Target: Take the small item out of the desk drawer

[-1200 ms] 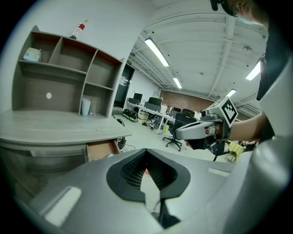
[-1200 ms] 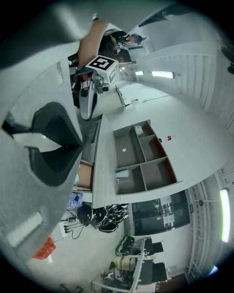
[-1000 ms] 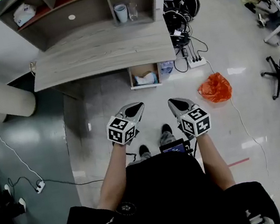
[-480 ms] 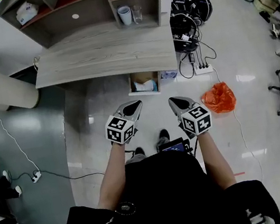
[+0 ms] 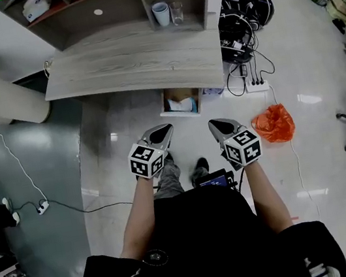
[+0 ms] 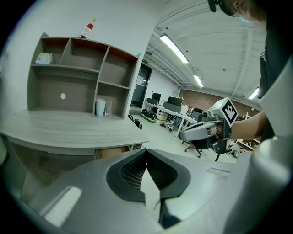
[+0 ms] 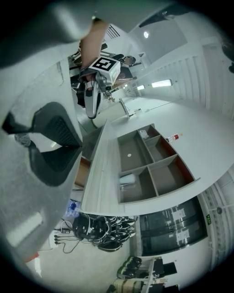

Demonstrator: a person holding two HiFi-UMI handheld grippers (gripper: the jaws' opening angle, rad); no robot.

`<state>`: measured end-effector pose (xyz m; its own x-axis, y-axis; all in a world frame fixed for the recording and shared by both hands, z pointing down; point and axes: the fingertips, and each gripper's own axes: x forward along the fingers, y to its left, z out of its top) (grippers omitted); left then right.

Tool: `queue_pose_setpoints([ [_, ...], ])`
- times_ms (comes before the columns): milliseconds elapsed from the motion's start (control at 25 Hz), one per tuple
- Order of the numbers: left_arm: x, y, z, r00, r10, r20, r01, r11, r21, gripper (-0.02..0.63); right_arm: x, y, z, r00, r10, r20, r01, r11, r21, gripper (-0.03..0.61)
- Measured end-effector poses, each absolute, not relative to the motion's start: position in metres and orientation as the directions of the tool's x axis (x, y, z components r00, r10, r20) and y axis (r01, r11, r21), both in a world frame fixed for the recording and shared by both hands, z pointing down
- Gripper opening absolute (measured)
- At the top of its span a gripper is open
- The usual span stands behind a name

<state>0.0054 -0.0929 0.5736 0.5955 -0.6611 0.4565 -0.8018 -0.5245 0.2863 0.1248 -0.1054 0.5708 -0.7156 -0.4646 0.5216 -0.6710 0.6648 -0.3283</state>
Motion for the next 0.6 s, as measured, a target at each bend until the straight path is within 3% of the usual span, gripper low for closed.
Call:
queue_pose_setpoints([
  [600, -0.03, -0.145, 0.582, 0.699, -0.553, 0.454, -0.709, -0.62, 0.336, 0.002, 0.081, -0.142, 0.569, -0.643, -0.526, 0.556, -0.748, 0.588, -0.308, 0.002],
])
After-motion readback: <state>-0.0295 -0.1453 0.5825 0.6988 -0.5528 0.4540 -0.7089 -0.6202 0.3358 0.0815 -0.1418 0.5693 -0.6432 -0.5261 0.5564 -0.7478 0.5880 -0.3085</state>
